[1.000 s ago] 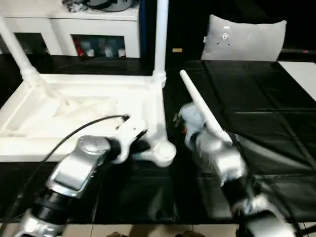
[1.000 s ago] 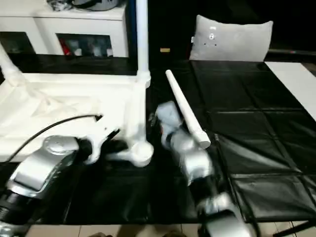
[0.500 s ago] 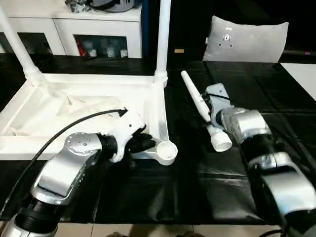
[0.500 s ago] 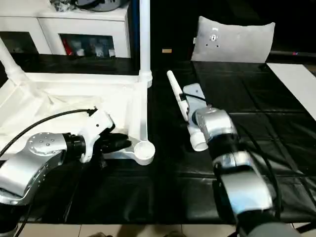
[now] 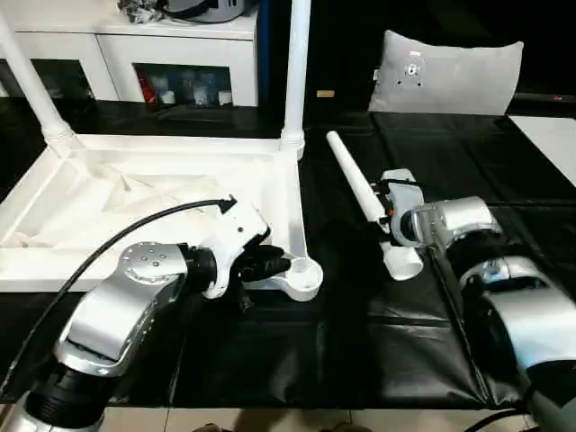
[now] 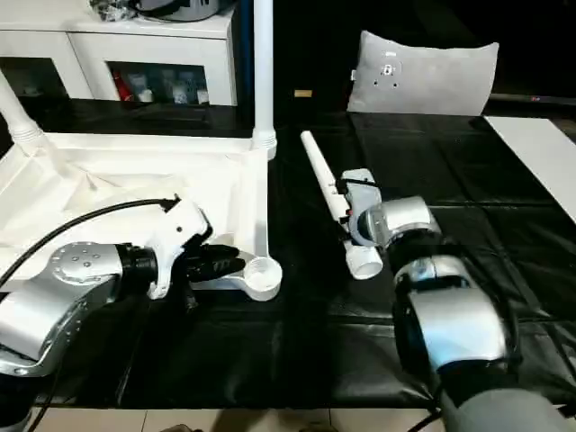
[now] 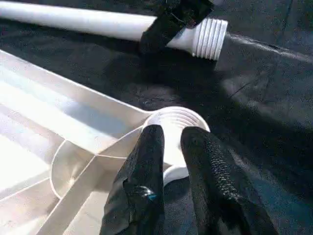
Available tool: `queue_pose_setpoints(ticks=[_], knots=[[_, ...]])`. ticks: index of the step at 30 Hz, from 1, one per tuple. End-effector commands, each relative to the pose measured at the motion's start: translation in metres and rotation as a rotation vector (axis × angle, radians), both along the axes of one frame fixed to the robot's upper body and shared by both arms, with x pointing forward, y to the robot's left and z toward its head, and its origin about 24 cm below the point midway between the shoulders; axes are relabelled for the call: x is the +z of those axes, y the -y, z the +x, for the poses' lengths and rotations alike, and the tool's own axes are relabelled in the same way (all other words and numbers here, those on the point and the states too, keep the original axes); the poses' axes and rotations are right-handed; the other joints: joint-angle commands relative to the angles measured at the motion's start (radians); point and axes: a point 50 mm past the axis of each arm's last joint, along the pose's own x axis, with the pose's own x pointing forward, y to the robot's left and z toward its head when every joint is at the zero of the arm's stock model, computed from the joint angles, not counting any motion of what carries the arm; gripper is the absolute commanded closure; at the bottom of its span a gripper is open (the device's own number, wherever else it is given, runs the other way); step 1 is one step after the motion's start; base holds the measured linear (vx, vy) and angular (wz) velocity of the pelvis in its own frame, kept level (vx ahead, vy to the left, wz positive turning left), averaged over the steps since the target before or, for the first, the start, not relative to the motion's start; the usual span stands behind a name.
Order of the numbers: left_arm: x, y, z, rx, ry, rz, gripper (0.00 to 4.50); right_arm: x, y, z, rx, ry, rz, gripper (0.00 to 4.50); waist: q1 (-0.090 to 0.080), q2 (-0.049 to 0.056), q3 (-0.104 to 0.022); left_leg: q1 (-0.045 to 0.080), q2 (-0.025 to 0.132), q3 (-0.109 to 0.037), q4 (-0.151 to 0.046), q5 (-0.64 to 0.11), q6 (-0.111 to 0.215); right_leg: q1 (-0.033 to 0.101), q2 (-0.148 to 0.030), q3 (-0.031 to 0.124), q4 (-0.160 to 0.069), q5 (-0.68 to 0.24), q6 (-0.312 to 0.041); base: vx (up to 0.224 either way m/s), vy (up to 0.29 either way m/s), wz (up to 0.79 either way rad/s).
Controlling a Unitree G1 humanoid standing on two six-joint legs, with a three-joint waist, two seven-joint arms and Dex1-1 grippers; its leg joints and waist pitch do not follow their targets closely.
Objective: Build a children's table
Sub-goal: Pick table leg
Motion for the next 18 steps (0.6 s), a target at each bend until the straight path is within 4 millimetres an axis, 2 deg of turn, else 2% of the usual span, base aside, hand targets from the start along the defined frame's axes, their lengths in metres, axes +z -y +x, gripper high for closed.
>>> queue_pose_setpoints(ticks=[1,5,7,12,13,14,15,16,17,18], knots=[[-0.0003,0.0007,-0.0032,-0.019,-0.010,0.013,3.33,-0.0030,0.0030,-0.0029,0.012,-0.044,-0.021,1.66,0.003,-0.002,-0.071,0.016,0.027,-0.002,-0.054,-0.178,-0.008,0.047,-0.064,0.038,-0.071,-0.174,-0.234,0.000,0.000,0.00],[0.0010,-0.0005,-0.0067,-0.062,-0.028,0.029,3.33,0.0031,0.0047,-0.0034,0.057,-0.086,-0.020,1.91,0.001,0.004,-0.071,0.017,0.027,-0.003,-0.053,-0.192,-0.011,0.047,-0.063,0.038,-0.071,-0.181,-0.239,0.000,0.000,0.00],[0.0009,0.0005,-0.0073,-0.067,-0.032,0.022,3.33,0.0032,0.0068,-0.0043,0.066,-0.102,-0.036,2.19,-0.003,0.004,-0.071,0.018,0.028,-0.001,-0.053,-0.192,-0.016,0.046,-0.060,0.038,-0.071,-0.167,-0.245,0.000,0.000,0.00],[-0.0019,0.0068,-0.0079,-0.092,-0.041,0.013,3.33,0.0023,0.0094,-0.0089,0.125,-0.163,-0.057,2.46,-0.002,-0.001,-0.073,0.016,0.029,0.000,-0.051,-0.174,-0.005,0.049,-0.062,0.038,-0.068,-0.157,-0.248,0.000,0.000,0.00],[-0.0019,0.0074,-0.0083,-0.095,-0.043,0.013,3.33,0.0018,0.0097,-0.0093,0.126,-0.165,-0.052,2.54,-0.004,-0.009,-0.073,0.015,0.029,0.001,-0.050,-0.171,-0.002,0.049,-0.062,0.039,-0.069,-0.159,-0.247,0.000,0.000,0.00],[-0.0020,0.0079,-0.0086,-0.096,-0.043,0.013,3.33,0.0013,0.0100,-0.0095,0.125,-0.164,-0.048,2.57,-0.003,-0.007,-0.073,0.015,0.030,0.000,-0.050,-0.171,-0.003,0.049,-0.063,0.039,-0.068,-0.163,-0.247,0.000,0.000,0.00],[-0.0020,0.0084,-0.0089,-0.097,-0.044,0.010,3.33,0.0008,0.0103,-0.0099,0.120,-0.166,-0.040,2.60,-0.005,-0.010,-0.072,0.015,0.029,0.001,-0.049,-0.172,-0.002,0.047,-0.063,0.039,-0.070,-0.173,-0.244,0.000,0.000,0.00],[-0.0016,0.0087,-0.0090,-0.098,-0.044,0.005,3.33,-0.0002,0.0106,-0.0104,0.114,-0.167,-0.033,2.60,-0.004,-0.008,-0.072,0.016,0.029,0.000,-0.050,-0.173,-0.002,0.048,-0.064,0.040,-0.070,-0.179,-0.243,0.000,0.000,0.00],[-0.0013,0.0082,-0.0088,-0.099,-0.044,0.004,3.33,-0.0004,0.0103,-0.0104,0.112,-0.166,-0.031,2.60,-0.005,0.001,-0.072,0.017,0.029,0.000,-0.049,-0.179,-0.006,0.046,-0.062,0.039,-0.071,-0.184,-0.241,0.000,0.000,0.00],[-0.0013,0.0080,-0.0087,-0.099,-0.044,0.004,3.33,-0.0005,0.0101,-0.0104,0.109,-0.165,-0.028,2.60,-0.005,0.001,-0.072,0.017,0.029,0.000,-0.049,-0.179,-0.006,0.046,-0.062,0.039,-0.071,-0.184,-0.241,0.000,0.000,0.00]])
